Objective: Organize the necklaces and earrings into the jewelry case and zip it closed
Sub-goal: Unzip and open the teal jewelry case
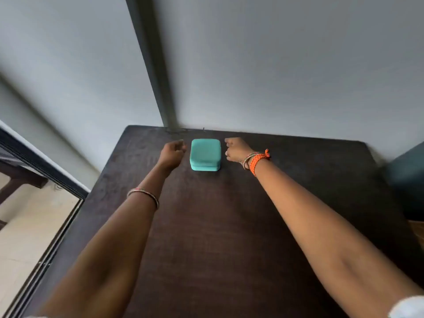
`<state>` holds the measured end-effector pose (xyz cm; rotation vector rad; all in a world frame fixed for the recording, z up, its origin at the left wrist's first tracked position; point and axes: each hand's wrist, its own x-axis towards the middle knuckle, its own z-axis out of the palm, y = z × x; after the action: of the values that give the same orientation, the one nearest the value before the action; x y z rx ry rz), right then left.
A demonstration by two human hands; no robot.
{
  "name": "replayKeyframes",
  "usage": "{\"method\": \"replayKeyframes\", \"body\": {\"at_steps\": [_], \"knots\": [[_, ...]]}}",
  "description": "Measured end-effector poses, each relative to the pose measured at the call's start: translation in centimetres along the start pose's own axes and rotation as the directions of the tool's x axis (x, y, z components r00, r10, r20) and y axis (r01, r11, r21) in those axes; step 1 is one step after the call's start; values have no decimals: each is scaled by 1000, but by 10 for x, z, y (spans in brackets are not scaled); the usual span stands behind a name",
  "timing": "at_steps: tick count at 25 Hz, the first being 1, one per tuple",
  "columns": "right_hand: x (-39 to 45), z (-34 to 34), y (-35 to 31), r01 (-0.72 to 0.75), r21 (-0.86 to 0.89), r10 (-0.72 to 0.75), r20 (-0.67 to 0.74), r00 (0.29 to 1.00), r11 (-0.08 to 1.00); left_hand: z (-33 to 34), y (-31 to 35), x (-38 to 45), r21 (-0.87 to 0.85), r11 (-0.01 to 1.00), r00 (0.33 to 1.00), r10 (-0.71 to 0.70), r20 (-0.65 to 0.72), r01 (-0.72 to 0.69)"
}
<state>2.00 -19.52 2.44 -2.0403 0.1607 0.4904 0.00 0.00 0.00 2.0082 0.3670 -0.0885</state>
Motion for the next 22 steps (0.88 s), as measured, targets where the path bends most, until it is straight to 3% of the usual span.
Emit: {"method": "replayKeyframes", "body": {"at_steps": [3,7,12,19,22], "knots": [[25,15,18,-29,124,31,-16,999,992,16,-28,17,-168,986,992,43,121,-23],[42,14,34,11,227,-16,22,1000,974,35,-46,20,-370,914,973,212,88,-166],[38,-4,47,36,323,-57,57,997,946,42,-51,17,-314,890,931,362,46,-331],[-16,-18,50,139,291,-85,-191,978,947,54,-19,-30,-277,869,903,429,12,-409],[-60,-10,69,144,397,-70,-194,978,907,52,-25,-79,-317,860,904,428,21,-399]]}}
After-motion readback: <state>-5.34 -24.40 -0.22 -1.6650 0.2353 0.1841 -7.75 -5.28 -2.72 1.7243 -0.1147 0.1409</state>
